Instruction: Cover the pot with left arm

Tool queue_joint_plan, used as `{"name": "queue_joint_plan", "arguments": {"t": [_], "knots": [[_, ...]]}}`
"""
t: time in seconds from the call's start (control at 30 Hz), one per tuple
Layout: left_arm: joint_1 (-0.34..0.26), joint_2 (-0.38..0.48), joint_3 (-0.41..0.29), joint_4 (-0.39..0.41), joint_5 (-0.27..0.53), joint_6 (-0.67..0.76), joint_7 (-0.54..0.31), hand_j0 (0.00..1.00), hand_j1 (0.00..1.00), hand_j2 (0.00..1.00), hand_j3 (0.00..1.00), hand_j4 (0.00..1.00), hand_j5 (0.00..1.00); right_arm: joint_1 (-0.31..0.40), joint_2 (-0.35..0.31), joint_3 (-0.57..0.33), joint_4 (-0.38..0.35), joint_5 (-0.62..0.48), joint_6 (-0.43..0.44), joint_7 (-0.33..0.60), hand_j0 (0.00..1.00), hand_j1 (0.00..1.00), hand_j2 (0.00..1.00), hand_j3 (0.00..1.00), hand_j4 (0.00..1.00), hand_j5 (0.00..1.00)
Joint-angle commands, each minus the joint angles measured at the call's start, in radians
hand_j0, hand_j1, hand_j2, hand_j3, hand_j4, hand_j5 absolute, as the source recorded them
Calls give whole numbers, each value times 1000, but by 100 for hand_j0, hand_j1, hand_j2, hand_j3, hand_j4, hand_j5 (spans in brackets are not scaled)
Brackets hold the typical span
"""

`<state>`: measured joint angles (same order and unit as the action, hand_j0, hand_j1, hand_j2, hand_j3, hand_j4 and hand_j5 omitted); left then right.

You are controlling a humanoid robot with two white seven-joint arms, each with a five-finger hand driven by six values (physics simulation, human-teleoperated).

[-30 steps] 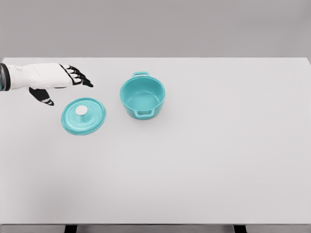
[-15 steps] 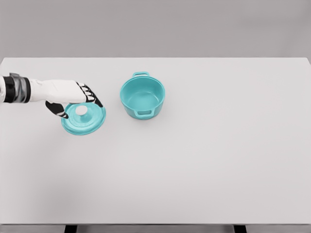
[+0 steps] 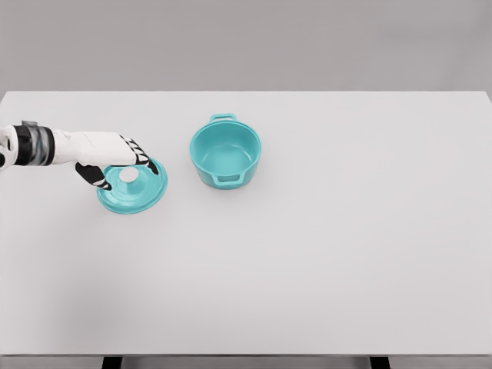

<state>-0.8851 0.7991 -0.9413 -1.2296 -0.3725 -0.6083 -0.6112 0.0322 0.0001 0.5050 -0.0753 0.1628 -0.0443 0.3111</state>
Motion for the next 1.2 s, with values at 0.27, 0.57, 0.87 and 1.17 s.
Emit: {"name": "queue_joint_plan", "arguments": {"t": [0.27, 0.57, 0.87, 1.17], "knots": [[0, -20, 1, 44, -16, 1, 0, 81, 81, 81, 81, 81, 81, 0, 0, 0, 0, 0, 0, 0, 100, 100, 100, 100, 100, 100], [0, -20, 1, 42, -16, -3, 0, 74, 74, 74, 74, 74, 74, 0, 0, 0, 0, 0, 0, 0, 100, 100, 100, 100, 100, 100], [0, -20, 1, 35, -16, -3, 0, 73, 73, 73, 73, 73, 73, 0, 0, 0, 0, 0, 0, 0, 100, 100, 100, 100, 100, 100], [0, -24, 1, 32, -14, -3, 0, 66, 66, 66, 66, 66, 66, 0, 0, 0, 0, 0, 0, 0, 100, 100, 100, 100, 100, 100]]}}
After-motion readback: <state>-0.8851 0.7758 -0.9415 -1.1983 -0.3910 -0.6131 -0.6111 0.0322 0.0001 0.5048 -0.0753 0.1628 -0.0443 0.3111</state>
